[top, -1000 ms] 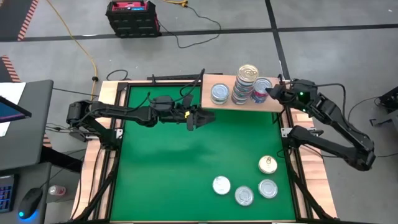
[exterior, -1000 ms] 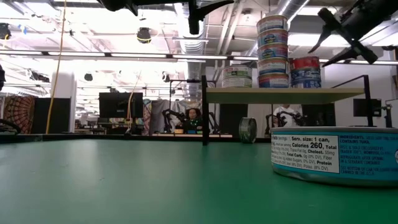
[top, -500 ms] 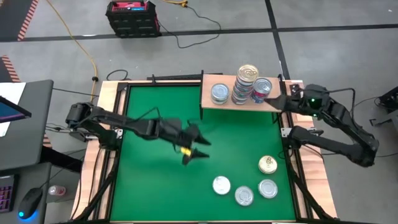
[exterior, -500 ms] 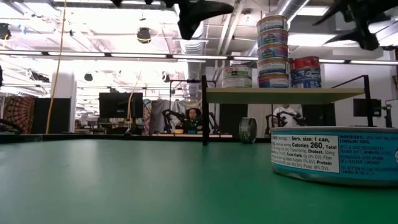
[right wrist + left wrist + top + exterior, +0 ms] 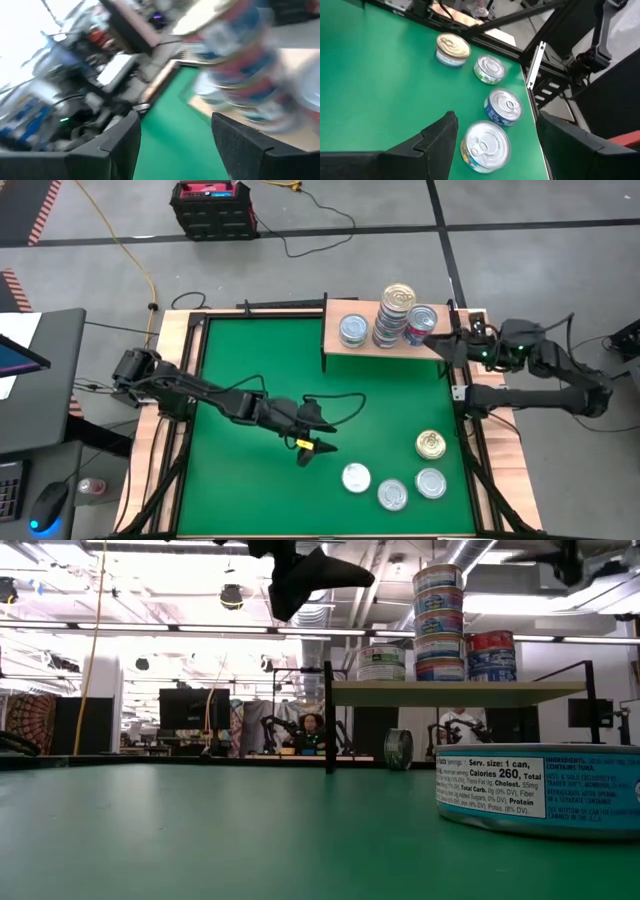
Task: Stack canned seafood by type on shelf
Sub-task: Stack the light blue tuna can on top of the colored tuna cans
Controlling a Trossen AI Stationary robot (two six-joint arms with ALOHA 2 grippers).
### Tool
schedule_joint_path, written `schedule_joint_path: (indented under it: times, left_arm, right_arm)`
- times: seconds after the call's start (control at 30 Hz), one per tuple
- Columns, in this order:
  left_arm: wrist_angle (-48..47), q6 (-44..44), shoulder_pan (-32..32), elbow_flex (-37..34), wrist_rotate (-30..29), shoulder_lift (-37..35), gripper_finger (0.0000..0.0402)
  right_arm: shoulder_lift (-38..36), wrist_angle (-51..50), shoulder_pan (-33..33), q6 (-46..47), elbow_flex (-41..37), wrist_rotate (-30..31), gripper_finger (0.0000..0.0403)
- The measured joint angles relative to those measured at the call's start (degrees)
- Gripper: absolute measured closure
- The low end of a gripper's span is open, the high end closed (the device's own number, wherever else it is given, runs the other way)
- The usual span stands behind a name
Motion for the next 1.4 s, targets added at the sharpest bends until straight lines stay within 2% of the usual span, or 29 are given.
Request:
schedule_joint_path:
  times: [0.2, 0.33, 0.47, 0.57, 0.8, 0.93, 1.1, 1.27, 1.4]
  left_arm:
    - [-5.8, 0.2, -1.2, 3.4, -2.9, 1.0, 0.0146]
    - [-10.1, -0.5, -1.3, 7.0, -2.9, 3.3, 0.0146]
    - [-13.1, -2.9, -1.6, 10.9, -0.7, 8.0, 0.0146]
    - [-14.8, -6.7, -2.0, 12.6, 0.4, 12.8, 0.0146]
    - [-12.0, -19.1, -2.1, 13.8, 5.2, 20.8, 0.0146]
    - [-8.3, -19.5, -3.3, 14.5, 3.8, 23.2, 0.0146]
    - [-8.6, -18.9, -3.7, 16.3, 1.9, 26.3, 0.0149]
    - [-9.6, -21.0, -2.9, 16.6, 1.4, 27.3, 0.0186]
    - [-12.7, -20.7, -1.5, 16.5, 1.6, 27.3, 0.0246]
  right_arm:
    - [3.5, 12.4, 8.1, -8.5, 0.3, -7.7, 0.0138]
    - [8.0, 13.9, 14.8, -12.5, 0.3, -7.7, 0.0138]
    - [14.0, 13.5, 21.0, -13.5, 0.3, -3.9, 0.0138]
    - [18.1, 13.5, 26.0, -13.5, 0.3, 1.1, 0.014]
    - [20.9, 14.1, 37.7, -8.5, 0.2, 12.6, 0.0153]
    - [22.6, 15.9, 44.2, -5.4, 0.2, 18.8, 0.016]
    - [26.9, 22.0, 49.6, -5.3, 0.2, 24.0, 0.0164]
    - [30.7, 26.5, 51.6, -3.9, 0.2, 26.4, 0.0165]
    - [33.8, 30.5, 52.2, -3.7, 0.2, 26.6, 0.0165]
